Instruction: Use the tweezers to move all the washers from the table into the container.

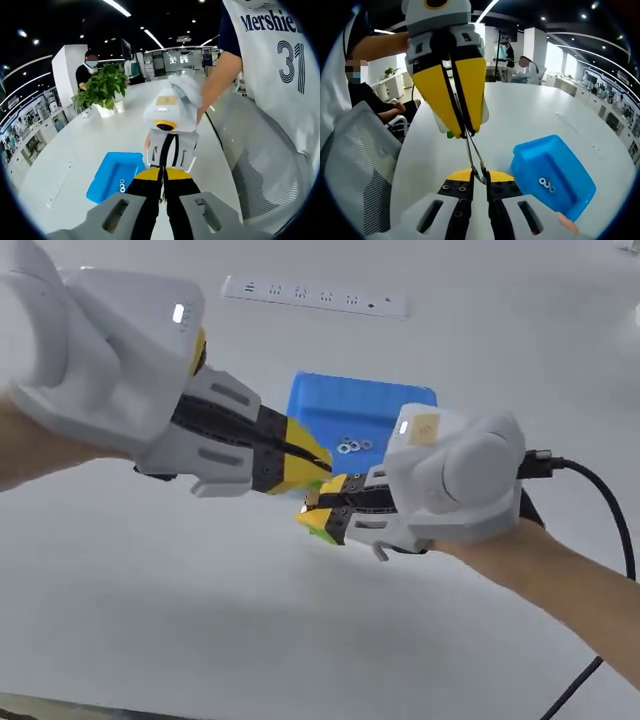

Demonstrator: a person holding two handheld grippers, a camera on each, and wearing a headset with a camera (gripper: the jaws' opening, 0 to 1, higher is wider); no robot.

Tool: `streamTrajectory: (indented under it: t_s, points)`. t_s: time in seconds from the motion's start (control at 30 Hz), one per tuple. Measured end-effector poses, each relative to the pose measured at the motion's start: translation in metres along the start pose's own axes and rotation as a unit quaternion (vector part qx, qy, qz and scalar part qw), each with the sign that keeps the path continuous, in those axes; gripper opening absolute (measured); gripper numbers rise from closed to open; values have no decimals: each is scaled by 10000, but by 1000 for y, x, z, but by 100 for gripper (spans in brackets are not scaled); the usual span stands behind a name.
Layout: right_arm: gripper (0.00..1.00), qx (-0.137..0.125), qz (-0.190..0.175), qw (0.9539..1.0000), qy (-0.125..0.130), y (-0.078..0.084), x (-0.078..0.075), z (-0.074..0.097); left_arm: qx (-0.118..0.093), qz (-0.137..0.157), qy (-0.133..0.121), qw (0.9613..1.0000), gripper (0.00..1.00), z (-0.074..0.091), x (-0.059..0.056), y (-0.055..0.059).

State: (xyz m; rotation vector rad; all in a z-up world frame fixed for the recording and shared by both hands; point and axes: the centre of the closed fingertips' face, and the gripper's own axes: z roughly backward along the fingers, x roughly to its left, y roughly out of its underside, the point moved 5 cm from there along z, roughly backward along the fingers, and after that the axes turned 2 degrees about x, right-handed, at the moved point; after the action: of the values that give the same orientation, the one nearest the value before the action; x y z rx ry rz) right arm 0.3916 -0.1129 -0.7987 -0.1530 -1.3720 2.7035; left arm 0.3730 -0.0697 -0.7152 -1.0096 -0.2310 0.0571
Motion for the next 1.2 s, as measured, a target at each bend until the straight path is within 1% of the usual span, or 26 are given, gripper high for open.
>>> streamTrajectory:
  t_s: [0.13,0.17,0.23,0.4,0.53,0.7,0.9,1.0,1.2]
  points:
    - [10,-55,97,9998,148,-7,-9,10,-69,-190,-54,9998,5,3,8,-13]
    - [10,-103,198,9996,195,-10,-12,14,-86,-227,-61,9997,5,4,10,-15]
    - [10,-123,228,9993,270,-14,-17,19,-83,-344,-75,9993,5,5,14,-21]
    - [10,-227,364,9981,446,-26,-30,28,-153,-601,-132,9980,5,7,25,-34]
    - [10,-270,428,9972,551,-33,-40,29,-117,-746,-166,9970,5,9,35,-39]
    - [10,-325,423,9965,645,-38,-50,28,-96,-840,-198,9962,5,10,48,-39]
    - [10,-310,400,9962,704,-35,-62,26,-39,-891,-183,9958,5,5,60,-36]
    - [10,-323,348,9963,723,-33,-68,24,-61,-867,-174,9961,5,2,67,-34]
    - [10,-296,204,9968,717,-24,-80,18,-84,-749,-115,9971,5,-8,80,-25]
